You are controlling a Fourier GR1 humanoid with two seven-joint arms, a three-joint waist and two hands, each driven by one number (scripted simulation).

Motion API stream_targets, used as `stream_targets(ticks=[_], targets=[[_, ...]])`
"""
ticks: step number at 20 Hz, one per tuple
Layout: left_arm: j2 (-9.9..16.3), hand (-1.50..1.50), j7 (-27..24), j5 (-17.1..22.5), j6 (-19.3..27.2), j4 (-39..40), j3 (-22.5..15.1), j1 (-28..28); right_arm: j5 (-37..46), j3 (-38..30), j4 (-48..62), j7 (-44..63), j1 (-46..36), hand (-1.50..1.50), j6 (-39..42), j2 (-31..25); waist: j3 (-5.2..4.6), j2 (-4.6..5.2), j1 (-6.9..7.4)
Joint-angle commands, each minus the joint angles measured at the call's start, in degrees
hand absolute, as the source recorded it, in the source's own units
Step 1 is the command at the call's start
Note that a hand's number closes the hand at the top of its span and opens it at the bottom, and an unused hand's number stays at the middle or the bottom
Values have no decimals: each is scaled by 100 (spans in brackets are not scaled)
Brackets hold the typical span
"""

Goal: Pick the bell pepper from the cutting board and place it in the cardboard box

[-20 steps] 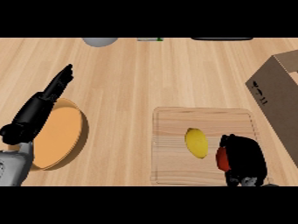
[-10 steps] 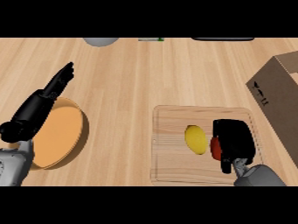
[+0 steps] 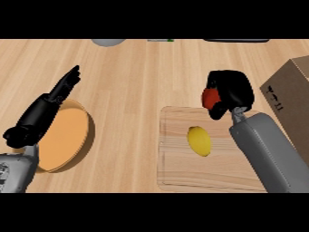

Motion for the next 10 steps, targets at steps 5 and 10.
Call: stream_targets(ticks=[5,10], targets=[[77,0,-188,-79,-55,271,260,-116,246,-448,-277,146,-1068,150,167,-153,-4,-45,-155],[-112,0,129,-106,63,-47,92,31,569,-1019,-879,1514,-1051,150,-428,-47,-2,-78,-212]])
